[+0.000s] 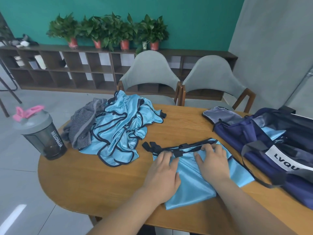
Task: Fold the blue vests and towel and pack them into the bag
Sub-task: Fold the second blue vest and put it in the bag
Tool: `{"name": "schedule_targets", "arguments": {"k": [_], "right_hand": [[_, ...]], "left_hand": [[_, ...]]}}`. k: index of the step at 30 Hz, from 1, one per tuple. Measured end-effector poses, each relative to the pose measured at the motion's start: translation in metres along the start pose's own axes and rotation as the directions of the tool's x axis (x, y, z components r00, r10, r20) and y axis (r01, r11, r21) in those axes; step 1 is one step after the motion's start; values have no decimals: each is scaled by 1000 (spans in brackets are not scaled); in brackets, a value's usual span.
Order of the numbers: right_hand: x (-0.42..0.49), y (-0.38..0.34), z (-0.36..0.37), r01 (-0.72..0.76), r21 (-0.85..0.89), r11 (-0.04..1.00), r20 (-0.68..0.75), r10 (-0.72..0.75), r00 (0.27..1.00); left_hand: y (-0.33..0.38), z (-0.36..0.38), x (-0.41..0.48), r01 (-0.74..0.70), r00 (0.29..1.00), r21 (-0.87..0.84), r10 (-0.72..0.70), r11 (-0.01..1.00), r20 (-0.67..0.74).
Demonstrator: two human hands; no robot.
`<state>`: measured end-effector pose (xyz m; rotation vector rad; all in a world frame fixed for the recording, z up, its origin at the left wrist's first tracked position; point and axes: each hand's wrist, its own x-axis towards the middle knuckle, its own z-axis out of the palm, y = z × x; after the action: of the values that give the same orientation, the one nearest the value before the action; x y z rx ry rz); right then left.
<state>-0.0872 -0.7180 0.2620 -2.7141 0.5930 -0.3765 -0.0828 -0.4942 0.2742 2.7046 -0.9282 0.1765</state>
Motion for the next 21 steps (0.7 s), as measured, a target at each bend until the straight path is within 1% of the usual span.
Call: {"name": "schedule_targets", "arguments": {"k": [1,2,3,4,5,6,7,8,9,10,11,12,14,16,18,21], "right_hand": [[0,-2,-4,-14,3,1000,10,14,1000],[2,-6,-9,-10,-3,1000,-9,10,1000],[5,-10,-14,27,-26,999,-67,-28,997],[9,-14,-20,95,-54,994,-140,-102,985],[15,-19,-25,176,-65,982,-184,-185,965],[21,-25,-30,243,-48,969,-165,-248,955],[27,-31,-35,277,-12,961,-81,-277,958],[34,-37,-37,278,8,961,49,-278,959],[39,-44,-39,270,-9,963,181,-264,947],[45,-50,-39,272,-40,962,280,-250,927],[51,-54,-37,271,-45,961,339,-241,909],[58,-57,-36,258,-11,966,367,-236,900],[70,-62,-34,179,118,977,391,-211,896],[80,-68,-36,42,273,961,392,-151,908],[86,-72,-39,-121,428,896,405,-71,911],[89,-76,-41,-333,536,776,510,17,860]], "left_hand": [[-1,-1,0,-13,999,41,11,999,41],[-2,-2,0,-22,996,54,17,998,83],[-2,-3,0,-28,993,56,21,998,119],[-3,-3,0,-32,990,55,24,998,142],[-3,-2,0,-37,988,55,28,998,152],[-4,-2,0,-43,987,56,34,997,158],[-4,-1,0,-50,985,57,40,997,168],[-4,-1,0,-52,983,58,41,997,179],[-4,-1,-1,-51,982,57,40,997,185],[-4,-1,-1,-49,981,55,38,997,190],[-4,-1,-1,-49,981,52,38,997,192],[-4,-1,-1,-50,981,48,40,998,192],[-5,0,0,-51,982,45,42,998,182],[-6,1,1,-54,983,43,46,998,180],[-6,1,2,-49,980,35,41,998,193],[-6,0,1,-46,978,30,39,998,205]]}}
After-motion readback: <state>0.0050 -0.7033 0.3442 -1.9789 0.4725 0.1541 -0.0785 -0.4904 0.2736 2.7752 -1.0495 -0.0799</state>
